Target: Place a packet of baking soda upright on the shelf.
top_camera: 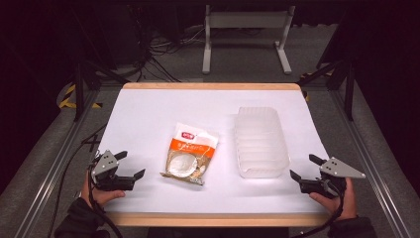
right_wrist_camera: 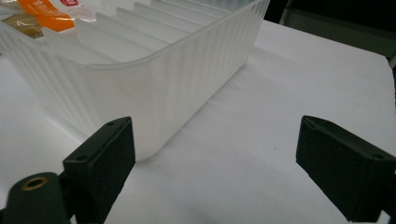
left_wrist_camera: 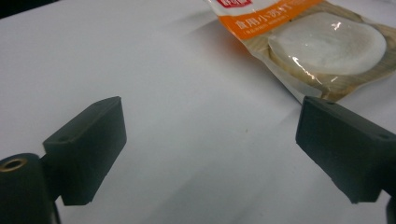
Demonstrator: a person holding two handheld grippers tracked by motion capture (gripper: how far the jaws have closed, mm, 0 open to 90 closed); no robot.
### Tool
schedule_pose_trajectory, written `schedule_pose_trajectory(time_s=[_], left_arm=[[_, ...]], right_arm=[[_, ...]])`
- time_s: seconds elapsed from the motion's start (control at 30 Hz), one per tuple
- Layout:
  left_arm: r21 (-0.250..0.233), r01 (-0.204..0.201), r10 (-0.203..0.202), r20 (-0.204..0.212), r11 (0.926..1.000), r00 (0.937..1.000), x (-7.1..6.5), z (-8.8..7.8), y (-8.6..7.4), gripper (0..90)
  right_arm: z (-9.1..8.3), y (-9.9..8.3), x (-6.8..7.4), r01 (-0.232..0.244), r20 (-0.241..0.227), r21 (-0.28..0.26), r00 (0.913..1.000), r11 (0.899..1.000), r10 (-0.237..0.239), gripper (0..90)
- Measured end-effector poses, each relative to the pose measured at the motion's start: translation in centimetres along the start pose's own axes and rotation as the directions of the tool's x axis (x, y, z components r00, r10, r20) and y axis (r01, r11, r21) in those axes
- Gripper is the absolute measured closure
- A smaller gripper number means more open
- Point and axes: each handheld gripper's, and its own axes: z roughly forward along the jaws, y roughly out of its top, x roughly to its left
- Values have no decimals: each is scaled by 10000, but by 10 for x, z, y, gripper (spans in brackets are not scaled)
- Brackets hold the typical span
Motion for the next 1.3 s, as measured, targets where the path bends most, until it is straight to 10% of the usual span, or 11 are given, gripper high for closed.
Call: schedule_pose_trajectory(time_s=[0.47,0.57,0.73,1.3], left_arm=[[252,364,-376,502,9990,9980,6,11,15,118],[333,528,-576,1623,9980,9851,9,22,32,110],[557,218,-344,2359,9982,9712,3,40,51,108],[1342,700,-1059,2825,9885,9534,16,92,73,90]], right_arm=[[6,-2,3,-12,-66,486,10000,9988,15,125],[5,-4,3,-71,-5,542,10000,9985,72,126],[4,-4,3,-65,-6,545,10000,9985,66,127],[8,-10,6,4,-264,923,9996,9957,21,134]])
